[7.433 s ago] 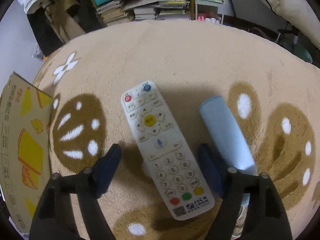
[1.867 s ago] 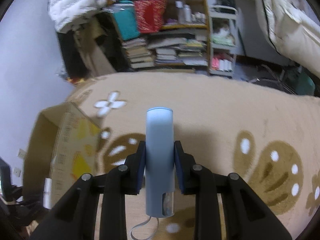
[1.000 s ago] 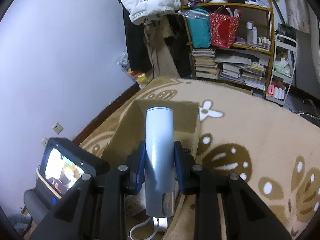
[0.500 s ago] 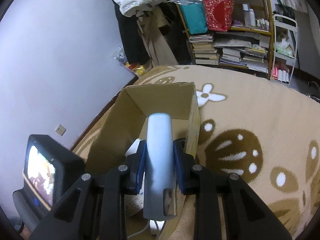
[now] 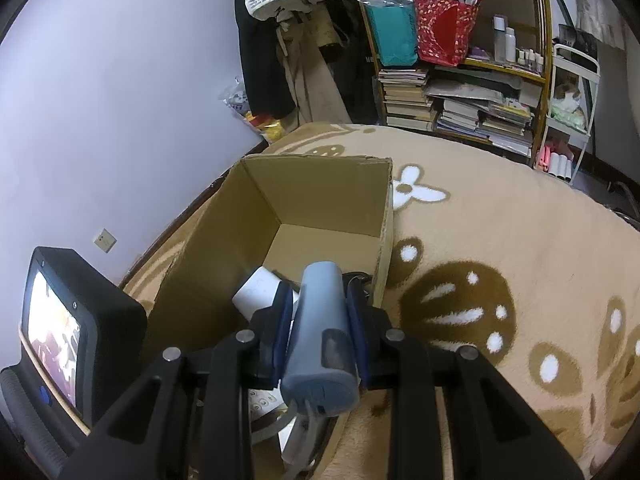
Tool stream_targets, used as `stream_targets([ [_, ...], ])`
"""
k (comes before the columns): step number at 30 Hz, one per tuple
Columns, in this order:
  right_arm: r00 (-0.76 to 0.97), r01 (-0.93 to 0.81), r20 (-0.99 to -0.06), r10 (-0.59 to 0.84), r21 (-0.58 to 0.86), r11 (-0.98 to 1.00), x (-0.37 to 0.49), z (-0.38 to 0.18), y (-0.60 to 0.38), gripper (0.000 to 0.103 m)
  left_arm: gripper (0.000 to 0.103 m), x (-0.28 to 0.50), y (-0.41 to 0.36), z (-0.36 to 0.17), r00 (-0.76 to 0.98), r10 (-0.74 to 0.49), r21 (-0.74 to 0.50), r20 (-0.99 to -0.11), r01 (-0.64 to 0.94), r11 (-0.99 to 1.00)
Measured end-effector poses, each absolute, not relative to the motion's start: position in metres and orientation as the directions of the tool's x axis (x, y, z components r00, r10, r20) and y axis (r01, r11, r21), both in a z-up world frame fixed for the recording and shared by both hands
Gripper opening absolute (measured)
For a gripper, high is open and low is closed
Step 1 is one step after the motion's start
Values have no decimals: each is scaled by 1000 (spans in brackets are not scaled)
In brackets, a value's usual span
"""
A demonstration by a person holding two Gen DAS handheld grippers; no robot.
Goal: Organize rigid objects
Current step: 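Carry the pale blue device into the box with the right tool and release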
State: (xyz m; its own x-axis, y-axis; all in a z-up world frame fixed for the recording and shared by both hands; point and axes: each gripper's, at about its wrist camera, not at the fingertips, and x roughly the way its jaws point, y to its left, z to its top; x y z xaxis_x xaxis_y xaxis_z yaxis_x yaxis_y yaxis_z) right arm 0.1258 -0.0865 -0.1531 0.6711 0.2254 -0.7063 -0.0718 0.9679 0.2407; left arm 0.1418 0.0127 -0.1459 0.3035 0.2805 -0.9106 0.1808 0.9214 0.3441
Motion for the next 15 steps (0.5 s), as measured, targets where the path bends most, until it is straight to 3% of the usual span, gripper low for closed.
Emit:
stream_targets([
  [15,676,-79,-692,252,272,959,118,-146,-94,33,27,141,12,-146,300,281,344,-912,180,922],
])
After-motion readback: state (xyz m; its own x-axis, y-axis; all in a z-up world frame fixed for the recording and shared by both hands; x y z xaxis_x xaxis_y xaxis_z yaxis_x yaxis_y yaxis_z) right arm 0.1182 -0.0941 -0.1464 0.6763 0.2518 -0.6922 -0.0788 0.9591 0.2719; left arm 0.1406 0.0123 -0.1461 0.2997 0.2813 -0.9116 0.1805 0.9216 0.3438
